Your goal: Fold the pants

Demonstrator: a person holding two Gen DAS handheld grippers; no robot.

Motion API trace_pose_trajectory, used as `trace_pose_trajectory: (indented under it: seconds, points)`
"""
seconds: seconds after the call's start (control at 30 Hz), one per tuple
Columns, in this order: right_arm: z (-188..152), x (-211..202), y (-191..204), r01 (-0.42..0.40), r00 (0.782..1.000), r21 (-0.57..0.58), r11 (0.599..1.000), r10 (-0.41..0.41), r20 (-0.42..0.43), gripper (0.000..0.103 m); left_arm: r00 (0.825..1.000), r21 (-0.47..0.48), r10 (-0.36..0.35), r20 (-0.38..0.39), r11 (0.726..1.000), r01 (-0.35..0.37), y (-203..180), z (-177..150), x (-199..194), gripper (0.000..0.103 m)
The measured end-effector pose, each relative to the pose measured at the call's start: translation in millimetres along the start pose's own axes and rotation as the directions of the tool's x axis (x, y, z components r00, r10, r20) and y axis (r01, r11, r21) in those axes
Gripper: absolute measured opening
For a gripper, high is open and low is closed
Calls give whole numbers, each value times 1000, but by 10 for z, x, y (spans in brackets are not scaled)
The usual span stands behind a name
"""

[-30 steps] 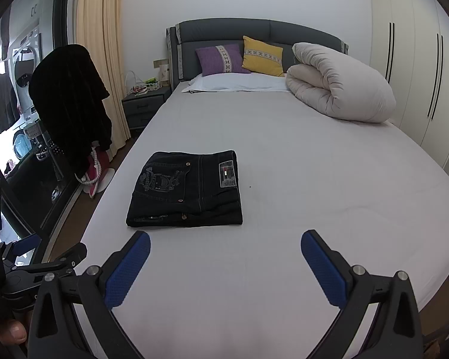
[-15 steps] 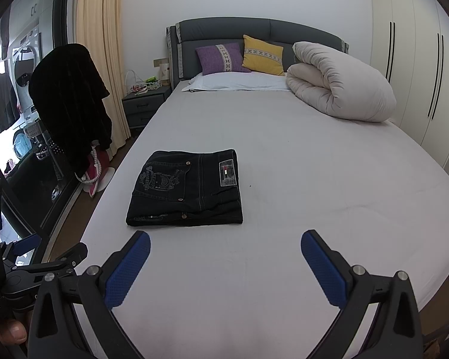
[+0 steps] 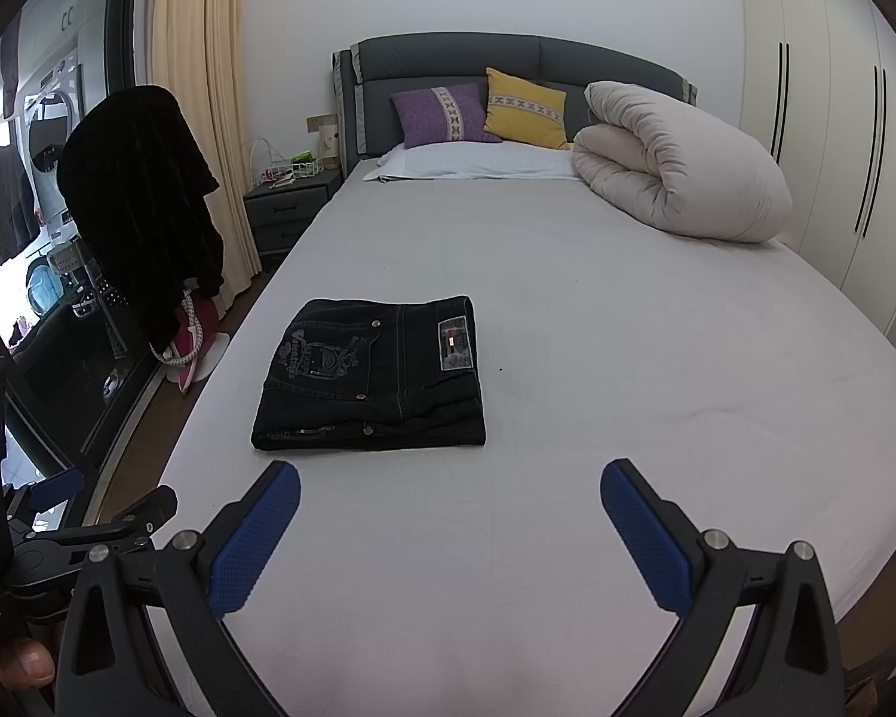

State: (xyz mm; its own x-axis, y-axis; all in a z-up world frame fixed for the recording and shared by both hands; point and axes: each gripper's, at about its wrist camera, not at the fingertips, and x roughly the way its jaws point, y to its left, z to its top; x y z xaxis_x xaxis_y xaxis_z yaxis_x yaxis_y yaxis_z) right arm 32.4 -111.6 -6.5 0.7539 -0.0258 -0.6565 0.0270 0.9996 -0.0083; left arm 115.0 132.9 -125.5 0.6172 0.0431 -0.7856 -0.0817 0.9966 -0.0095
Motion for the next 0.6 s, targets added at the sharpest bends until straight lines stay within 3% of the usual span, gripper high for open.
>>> trace_pose_trajectory:
  seconds: [0.6]
  points:
    - [21,-15,-15,-1,1000,0,1000,1,-2,103,1000,0,-3,-6,1000,3,9,21,31,103]
